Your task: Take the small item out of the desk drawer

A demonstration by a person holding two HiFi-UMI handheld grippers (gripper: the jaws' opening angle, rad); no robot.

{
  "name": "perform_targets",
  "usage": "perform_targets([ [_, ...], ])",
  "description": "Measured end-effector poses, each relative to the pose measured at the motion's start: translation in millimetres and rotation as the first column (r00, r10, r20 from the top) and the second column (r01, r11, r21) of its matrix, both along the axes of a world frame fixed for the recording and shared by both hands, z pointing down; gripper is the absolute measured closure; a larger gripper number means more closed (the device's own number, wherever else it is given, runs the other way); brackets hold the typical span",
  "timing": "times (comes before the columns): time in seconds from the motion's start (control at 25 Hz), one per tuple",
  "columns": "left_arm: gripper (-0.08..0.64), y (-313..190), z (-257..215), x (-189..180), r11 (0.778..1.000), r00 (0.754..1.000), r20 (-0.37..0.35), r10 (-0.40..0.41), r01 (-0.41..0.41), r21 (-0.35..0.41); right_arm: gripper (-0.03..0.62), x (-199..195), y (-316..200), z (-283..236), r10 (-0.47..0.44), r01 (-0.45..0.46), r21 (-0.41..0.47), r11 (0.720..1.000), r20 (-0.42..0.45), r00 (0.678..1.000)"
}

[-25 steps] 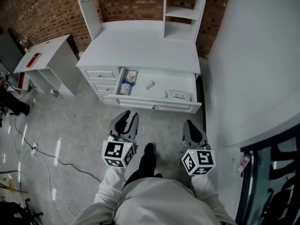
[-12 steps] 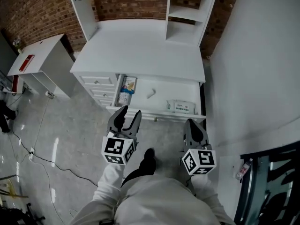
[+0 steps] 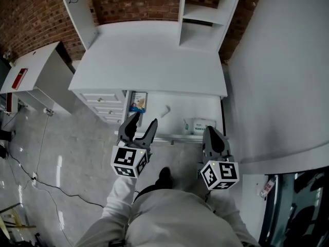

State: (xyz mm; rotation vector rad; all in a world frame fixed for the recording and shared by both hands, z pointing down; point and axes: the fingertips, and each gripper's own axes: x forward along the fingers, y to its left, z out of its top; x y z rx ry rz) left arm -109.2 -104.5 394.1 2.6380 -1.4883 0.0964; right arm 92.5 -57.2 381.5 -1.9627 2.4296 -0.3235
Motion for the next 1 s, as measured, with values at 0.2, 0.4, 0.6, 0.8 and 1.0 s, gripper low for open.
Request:
perform_targets([
  [0.2,0.305,-29,5,-4,1.0,1.0,0.006,0.018,-0.018,-0.008,0.565,-3,-23,1,0.018,-0.018,-0.002,1.0,-0.007,1.0],
  [0.4,0.302,-47,13,-4,0.999,0.999,0.012,0.033,-0.032,-0.024,0.565,-3,-39,3,0.031,-0.031,-0.01,0.999,-0.008,0.999],
  [0.6,0.302,-62,19,1,0.999,0.999,0.024,0.044,-0.043,-0.033,0.565,-1,-53,2,0.035,-0.035,-0.006,0.999,-0.01,0.999],
  [0.8,0.296,-76,25,8,0.998,0.998,0.035,0.053,-0.051,-0.045,0.565,6,-69,2,0.039,-0.039,0.001,0.999,-0.003,0.999],
  [1.0,0.296,-93,25,8,0.997,0.998,0.048,0.051,-0.049,-0.054,0.565,8,-89,-2,0.037,-0.037,0.012,0.999,0.004,0.999],
])
